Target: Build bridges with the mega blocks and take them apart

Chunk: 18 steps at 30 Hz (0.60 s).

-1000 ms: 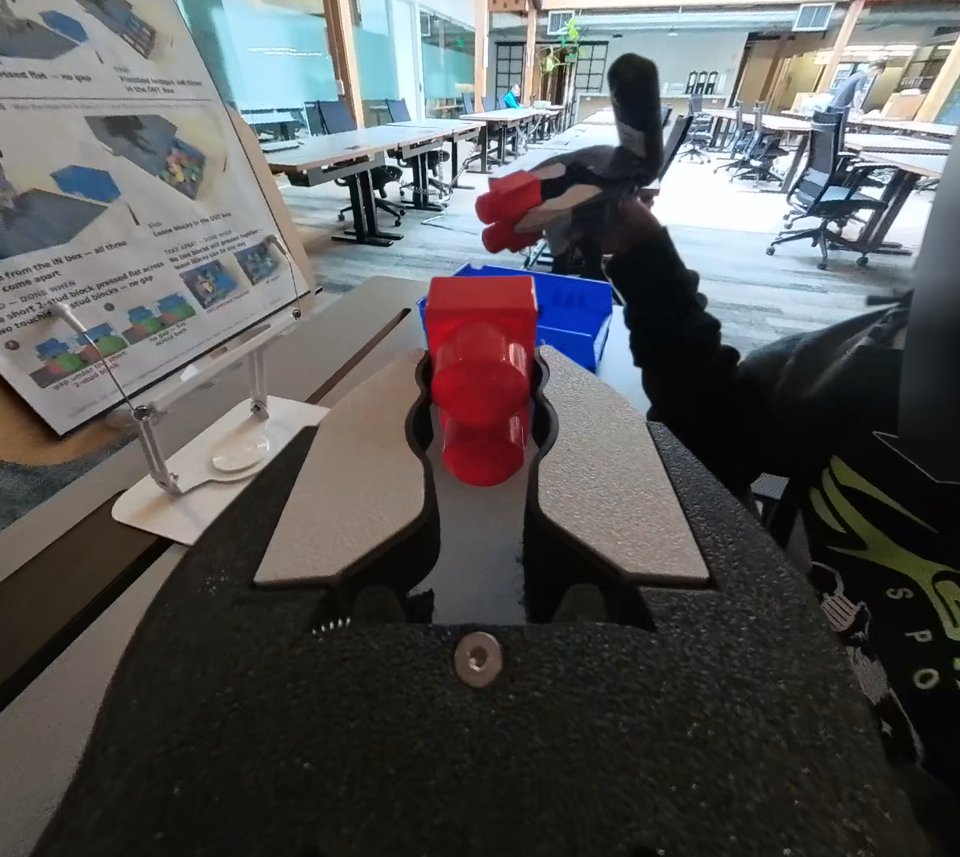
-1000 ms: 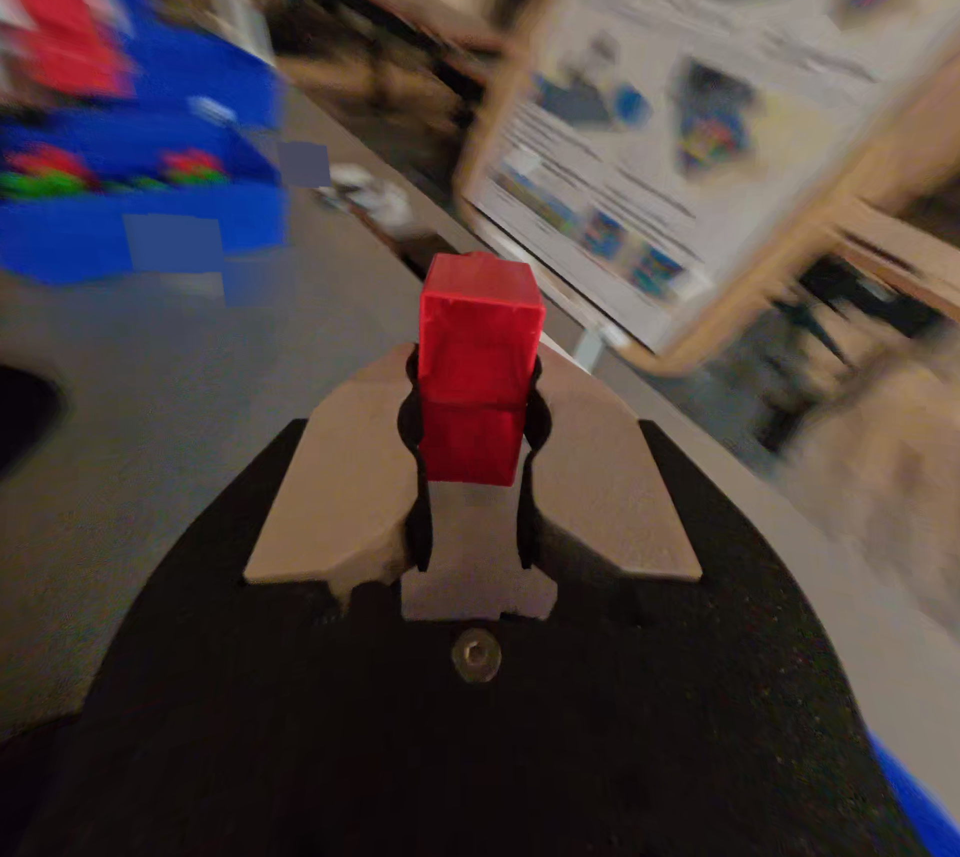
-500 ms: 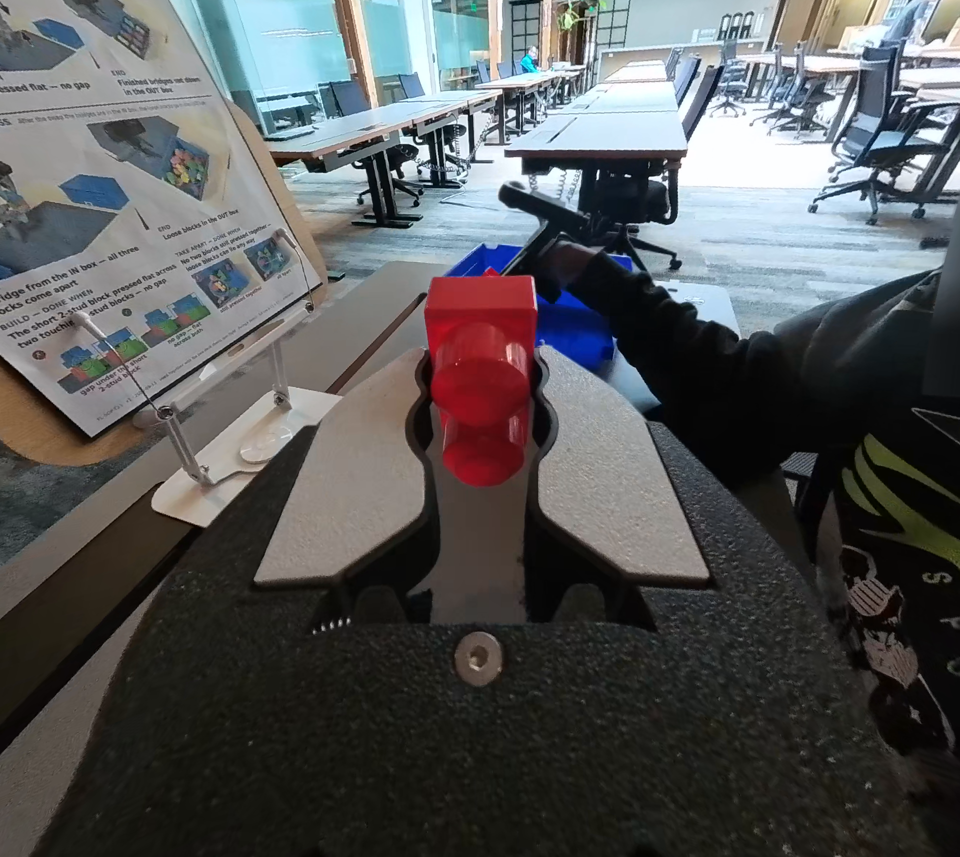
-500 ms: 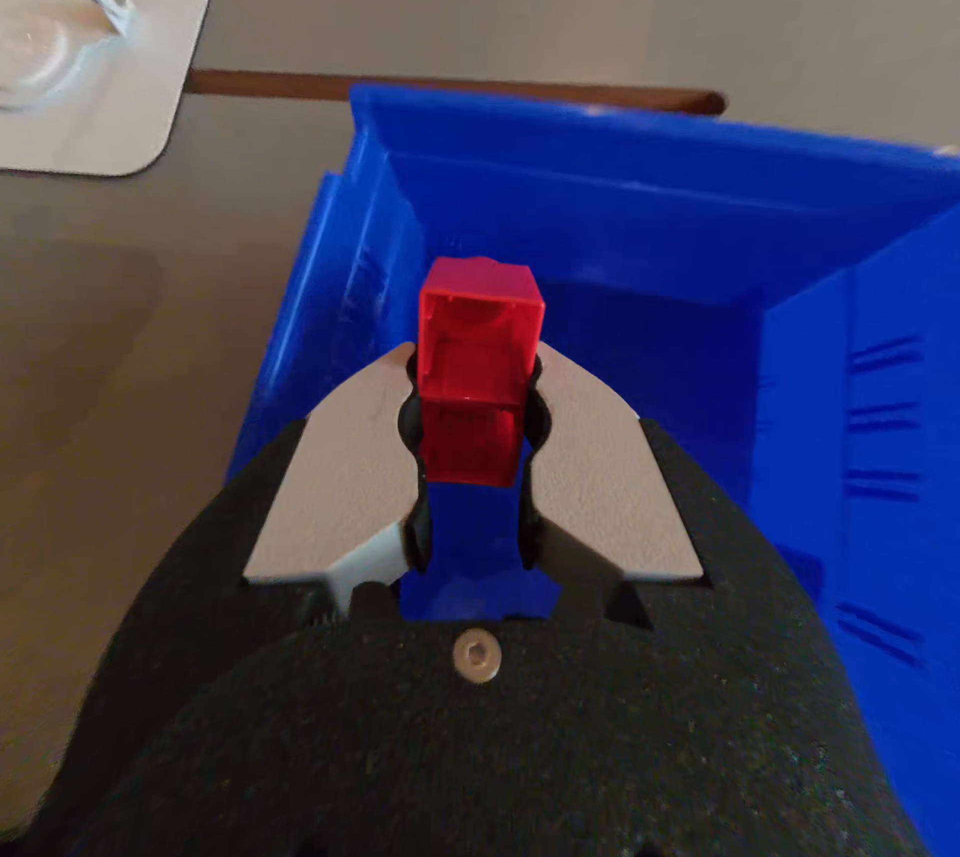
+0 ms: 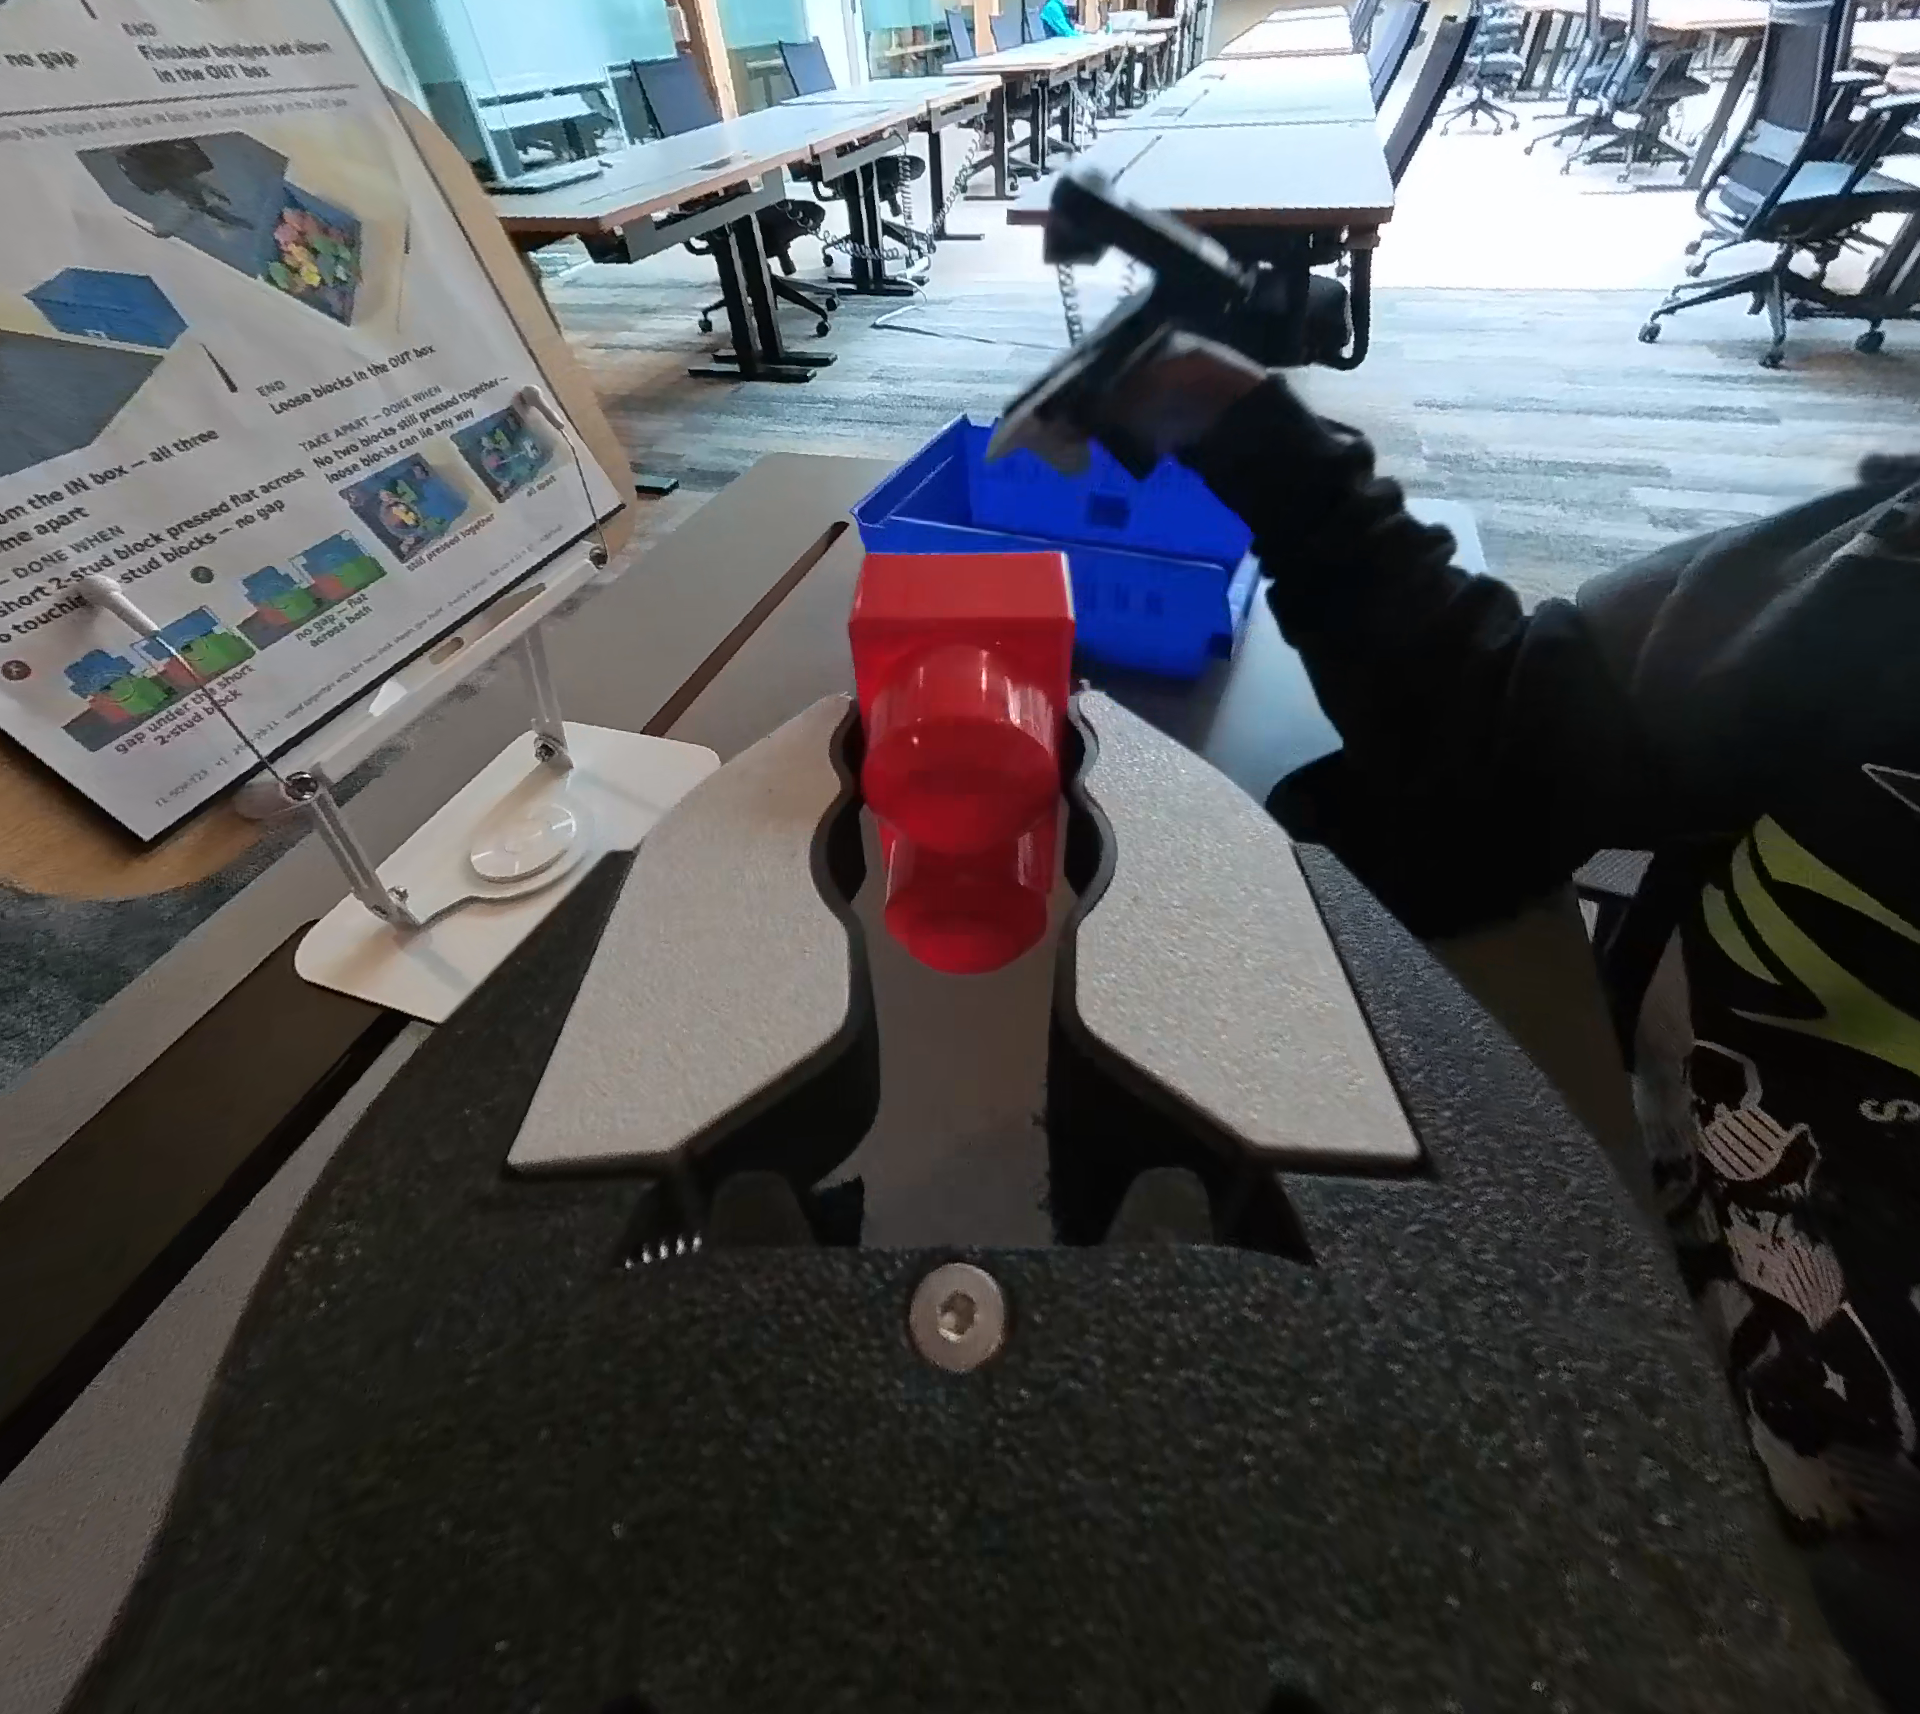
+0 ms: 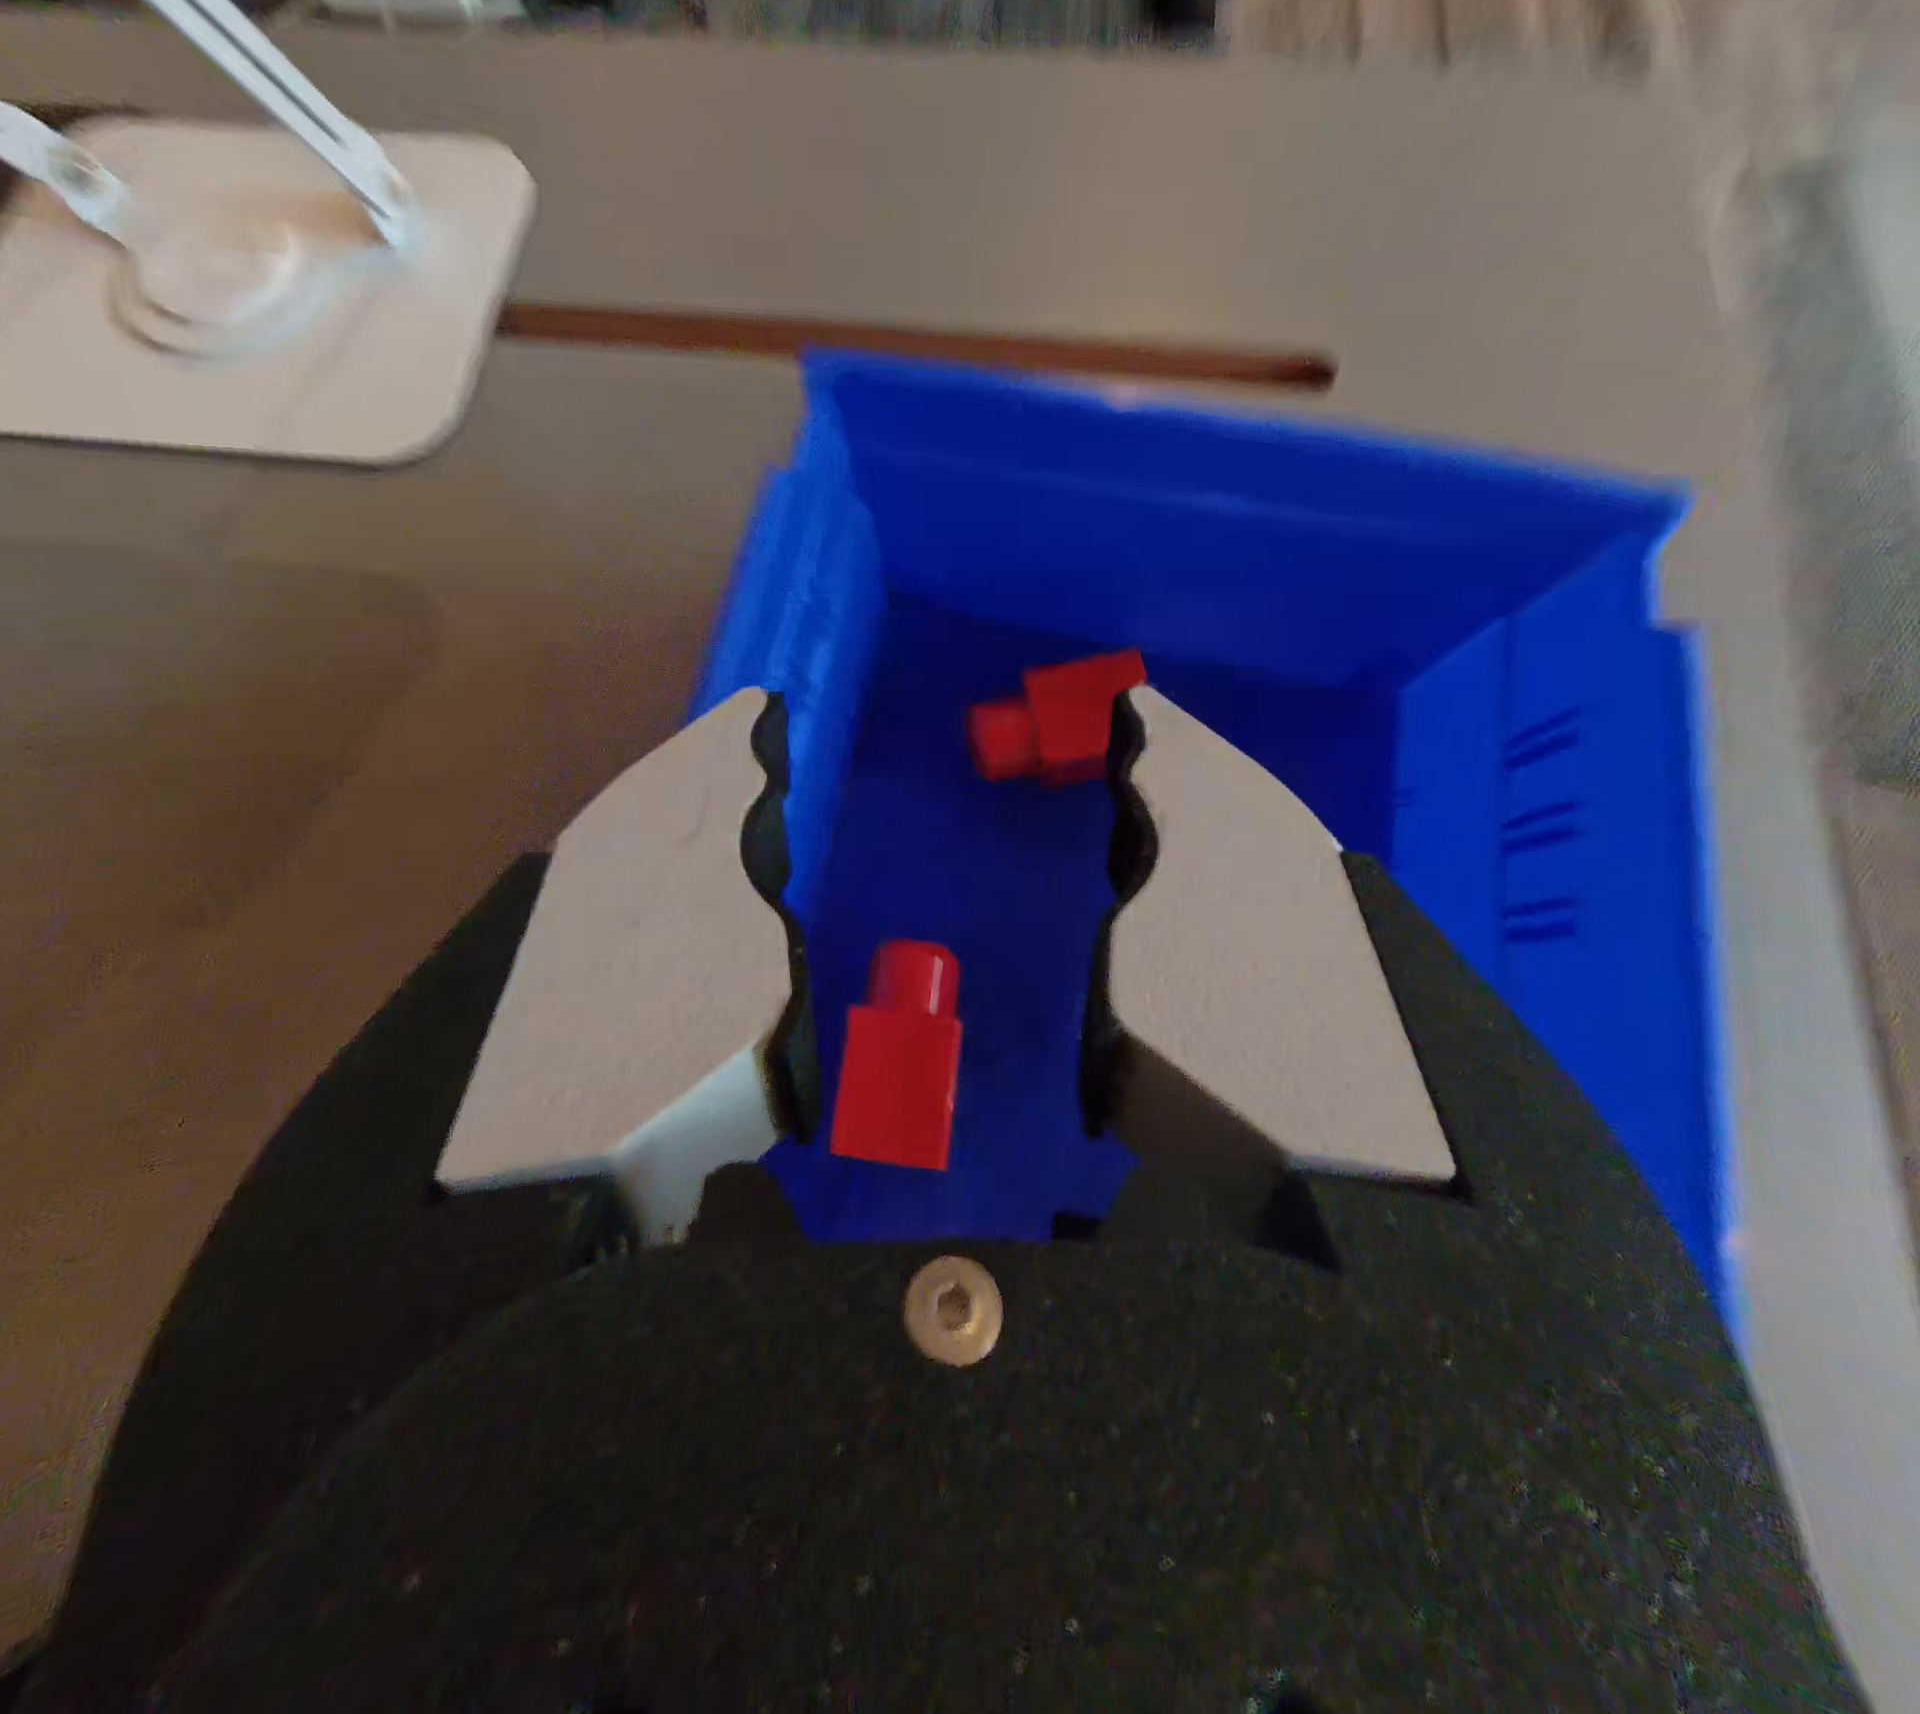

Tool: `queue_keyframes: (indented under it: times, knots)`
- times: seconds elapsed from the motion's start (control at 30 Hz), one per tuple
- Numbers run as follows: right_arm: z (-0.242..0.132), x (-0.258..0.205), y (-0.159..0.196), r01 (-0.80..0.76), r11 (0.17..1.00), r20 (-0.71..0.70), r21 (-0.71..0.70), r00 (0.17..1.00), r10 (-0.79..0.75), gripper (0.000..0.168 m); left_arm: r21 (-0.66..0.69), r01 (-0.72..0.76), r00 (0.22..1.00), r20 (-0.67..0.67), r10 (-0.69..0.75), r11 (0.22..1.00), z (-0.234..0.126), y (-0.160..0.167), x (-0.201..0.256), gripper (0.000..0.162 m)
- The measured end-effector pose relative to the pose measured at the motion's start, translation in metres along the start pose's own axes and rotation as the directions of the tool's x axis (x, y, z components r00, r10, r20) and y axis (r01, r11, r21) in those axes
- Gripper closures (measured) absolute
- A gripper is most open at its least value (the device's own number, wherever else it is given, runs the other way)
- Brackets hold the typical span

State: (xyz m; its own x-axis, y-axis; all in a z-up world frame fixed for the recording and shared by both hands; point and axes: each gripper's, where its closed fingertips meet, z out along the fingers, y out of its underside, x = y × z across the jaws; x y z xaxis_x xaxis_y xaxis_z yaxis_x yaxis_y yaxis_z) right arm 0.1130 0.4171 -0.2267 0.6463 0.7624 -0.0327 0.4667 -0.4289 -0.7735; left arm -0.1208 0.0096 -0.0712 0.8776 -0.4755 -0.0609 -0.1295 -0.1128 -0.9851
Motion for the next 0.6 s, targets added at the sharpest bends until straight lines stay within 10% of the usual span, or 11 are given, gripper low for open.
queue_keyframes:
  times: [0.2,0.4,0.6]
  knots:
    - [-0.114,-0.187,-0.083,0.28,0.819,0.347,0.501,0.802,-0.486,0.114,-0.106,-0.046,0.997,-0.072,0.038,0.993,0.02,0.016,0.015,0.127]
    - [-0.173,-0.38,-0.026,0.364,0.622,0.596,0.693,0.195,-0.779,0.109,-0.258,-0.132,0.982,-0.164,0.091,0.957,0.05,0.04,0.038,0.126]
    - [-0.163,-0.427,-0.005,0.356,0.619,0.638,0.699,0.078,-0.766,0.126,-0.3,-0.168,0.968,-0.231,0.1,0.939,0.064,0.05,0.051,0.126]
